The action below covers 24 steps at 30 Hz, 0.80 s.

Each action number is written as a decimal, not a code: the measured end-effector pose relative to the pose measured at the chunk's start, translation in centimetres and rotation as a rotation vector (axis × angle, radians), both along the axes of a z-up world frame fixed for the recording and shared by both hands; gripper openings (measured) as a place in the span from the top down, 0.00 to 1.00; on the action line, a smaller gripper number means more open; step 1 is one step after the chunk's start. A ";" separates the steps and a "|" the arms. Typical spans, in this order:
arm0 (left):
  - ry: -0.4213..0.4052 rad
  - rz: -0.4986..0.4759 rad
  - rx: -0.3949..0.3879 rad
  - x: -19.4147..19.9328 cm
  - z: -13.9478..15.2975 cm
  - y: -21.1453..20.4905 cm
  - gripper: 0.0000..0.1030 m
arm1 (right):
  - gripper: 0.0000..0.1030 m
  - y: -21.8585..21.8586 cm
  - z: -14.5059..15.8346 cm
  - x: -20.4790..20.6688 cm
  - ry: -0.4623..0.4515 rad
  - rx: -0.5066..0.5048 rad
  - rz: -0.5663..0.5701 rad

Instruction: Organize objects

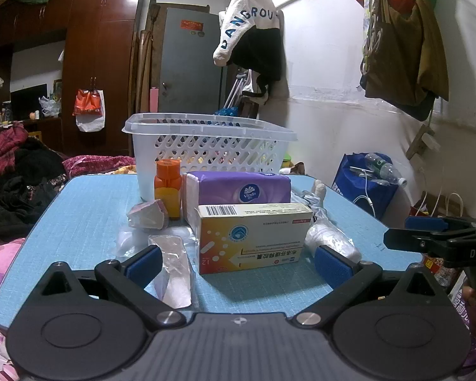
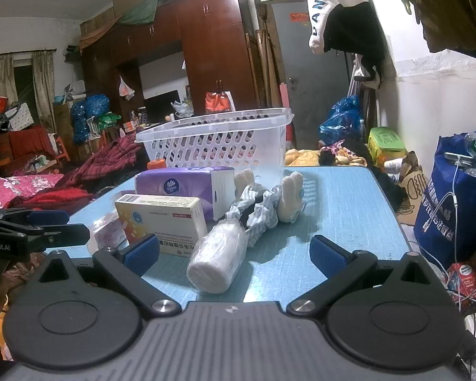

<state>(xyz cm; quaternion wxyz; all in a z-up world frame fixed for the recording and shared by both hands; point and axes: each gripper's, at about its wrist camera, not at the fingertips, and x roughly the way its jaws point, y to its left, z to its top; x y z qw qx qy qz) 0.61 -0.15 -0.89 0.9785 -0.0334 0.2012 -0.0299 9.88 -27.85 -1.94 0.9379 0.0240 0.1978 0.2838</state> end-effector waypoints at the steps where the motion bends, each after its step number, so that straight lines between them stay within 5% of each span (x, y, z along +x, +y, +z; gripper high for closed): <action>1: 0.000 -0.001 0.000 0.0 0.0 0.0 0.00 | 0.00 0.0 0.0 0.0 0.000 0.000 0.000; 24: 0.003 -0.009 -0.005 0.0 -0.1 -0.2 0.00 | 0.00 -0.1 -0.1 0.0 0.002 0.005 -0.005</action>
